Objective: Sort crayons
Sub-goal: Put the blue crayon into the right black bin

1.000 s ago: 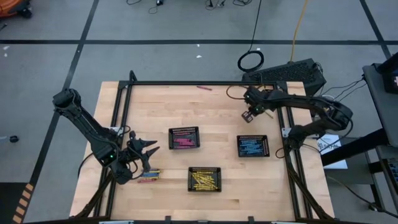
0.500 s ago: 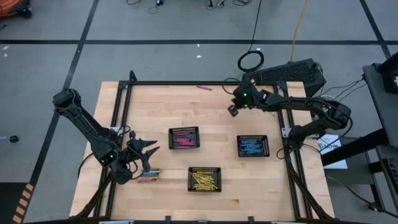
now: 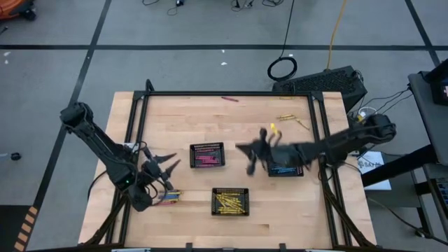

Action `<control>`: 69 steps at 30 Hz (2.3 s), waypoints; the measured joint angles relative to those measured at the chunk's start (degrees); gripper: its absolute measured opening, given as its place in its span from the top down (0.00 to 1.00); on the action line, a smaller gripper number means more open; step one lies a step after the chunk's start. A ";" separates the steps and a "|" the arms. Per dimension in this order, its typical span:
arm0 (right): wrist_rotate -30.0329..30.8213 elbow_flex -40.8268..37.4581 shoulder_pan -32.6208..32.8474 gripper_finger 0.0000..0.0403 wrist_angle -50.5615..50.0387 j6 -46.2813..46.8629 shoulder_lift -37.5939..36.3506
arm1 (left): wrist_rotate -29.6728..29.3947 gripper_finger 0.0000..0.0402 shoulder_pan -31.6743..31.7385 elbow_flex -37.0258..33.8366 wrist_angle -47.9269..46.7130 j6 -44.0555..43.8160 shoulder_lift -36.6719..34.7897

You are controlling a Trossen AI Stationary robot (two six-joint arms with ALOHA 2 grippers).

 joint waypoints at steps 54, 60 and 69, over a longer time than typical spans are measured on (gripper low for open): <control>14.84 -0.02 18.91 1.00 13.28 1.33 12.33 | 59.85 0.68 -7.45 -1.73 -20.98 -18.92 9.10; 14.84 -0.02 18.91 1.00 13.28 1.34 12.33 | 58.92 0.68 -7.45 -1.74 -20.38 -18.92 9.10; 14.82 -0.02 18.91 1.00 13.28 1.34 12.33 | 58.89 0.68 -7.45 -0.95 -20.41 -18.99 9.05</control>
